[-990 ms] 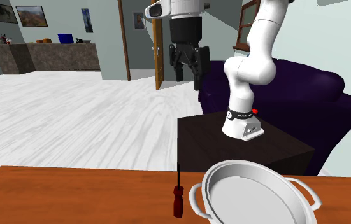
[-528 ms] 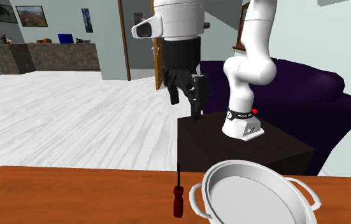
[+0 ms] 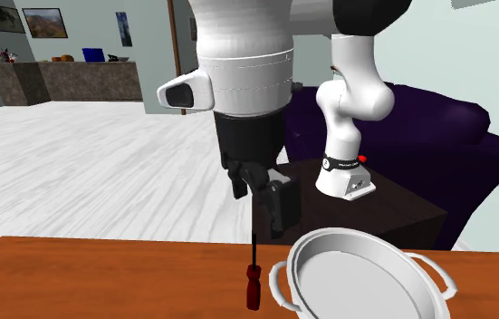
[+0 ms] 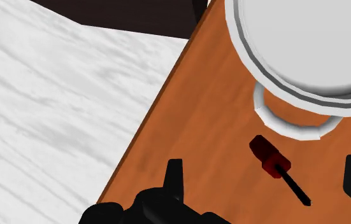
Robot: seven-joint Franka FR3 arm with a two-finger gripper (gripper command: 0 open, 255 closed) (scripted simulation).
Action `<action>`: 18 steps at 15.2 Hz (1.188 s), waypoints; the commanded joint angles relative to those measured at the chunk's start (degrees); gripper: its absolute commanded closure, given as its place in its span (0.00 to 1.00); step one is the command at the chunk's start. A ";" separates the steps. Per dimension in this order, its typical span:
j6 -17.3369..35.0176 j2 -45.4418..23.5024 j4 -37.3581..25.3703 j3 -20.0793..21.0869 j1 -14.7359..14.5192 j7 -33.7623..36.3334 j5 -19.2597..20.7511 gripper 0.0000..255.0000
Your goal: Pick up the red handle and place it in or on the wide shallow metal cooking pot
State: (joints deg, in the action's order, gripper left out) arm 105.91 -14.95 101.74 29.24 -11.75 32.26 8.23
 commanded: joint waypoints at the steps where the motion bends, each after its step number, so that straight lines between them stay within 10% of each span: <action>1: -0.67 -5.35 -4.88 -0.14 -2.09 2.36 2.74 0.00; 18: 3.87 -10.33 -4.38 -1.06 -3.80 4.42 5.36 0.00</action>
State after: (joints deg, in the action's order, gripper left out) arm 109.78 -25.28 97.36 28.18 -15.55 36.69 13.59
